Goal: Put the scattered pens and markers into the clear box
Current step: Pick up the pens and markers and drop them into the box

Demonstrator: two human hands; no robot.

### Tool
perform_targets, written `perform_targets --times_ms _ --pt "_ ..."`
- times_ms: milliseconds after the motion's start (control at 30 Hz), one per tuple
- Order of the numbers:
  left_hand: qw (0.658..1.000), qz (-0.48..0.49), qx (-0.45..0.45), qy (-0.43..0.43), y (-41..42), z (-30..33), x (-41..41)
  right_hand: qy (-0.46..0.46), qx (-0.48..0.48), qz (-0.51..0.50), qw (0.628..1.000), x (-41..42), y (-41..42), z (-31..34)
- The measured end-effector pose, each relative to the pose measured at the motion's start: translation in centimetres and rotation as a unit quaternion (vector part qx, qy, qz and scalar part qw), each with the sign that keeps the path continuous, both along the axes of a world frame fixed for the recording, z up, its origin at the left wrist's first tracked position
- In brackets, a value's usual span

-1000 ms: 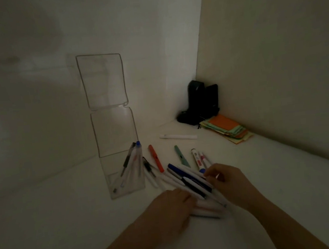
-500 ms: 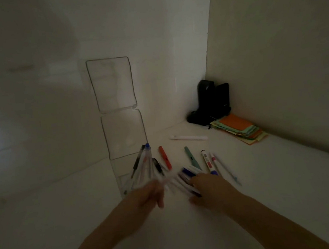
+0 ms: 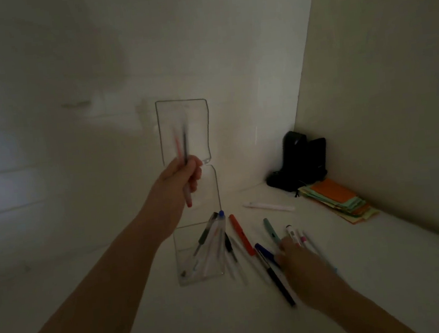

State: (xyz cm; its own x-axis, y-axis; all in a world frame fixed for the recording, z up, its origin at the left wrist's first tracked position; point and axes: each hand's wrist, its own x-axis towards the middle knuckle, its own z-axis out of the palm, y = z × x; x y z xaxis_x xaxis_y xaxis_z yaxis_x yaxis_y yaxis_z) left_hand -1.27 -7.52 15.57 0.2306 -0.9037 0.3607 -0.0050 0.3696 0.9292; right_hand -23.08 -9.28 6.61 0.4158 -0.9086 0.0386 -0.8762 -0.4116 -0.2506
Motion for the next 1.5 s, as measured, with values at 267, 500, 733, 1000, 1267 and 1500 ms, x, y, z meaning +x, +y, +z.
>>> perform_targets --times_ms 267,500,733,1000,1267,1500 --pt "0.99 0.036 0.115 -0.076 0.1 -1.9 0.2 -0.497 -0.021 0.099 0.862 2.8 -1.1 10.6" --pt "0.973 0.119 0.074 -0.183 1.4 -2.6 0.3 -0.548 -0.118 0.142 0.816 9.4 -1.7 12.0" --pt "0.971 0.196 -0.009 -0.139 2.8 -5.0 1.3 -0.402 0.019 0.158 0.901 11.9 -2.5 8.1" --pt "0.958 0.172 -0.059 -0.221 5.3 -5.3 -1.0 -0.343 -0.001 0.091 0.935 9.2 -3.2 10.1" --pt "0.922 -0.027 0.1 -0.373 2.8 -10.2 -6.1 -0.269 -0.008 0.003 0.963 0.2 -4.2 4.3" --pt "0.901 0.031 0.177 -0.394 -1.9 -13.0 -9.4 -0.057 -0.021 -0.046 0.997 -2.3 -2.6 -3.0"
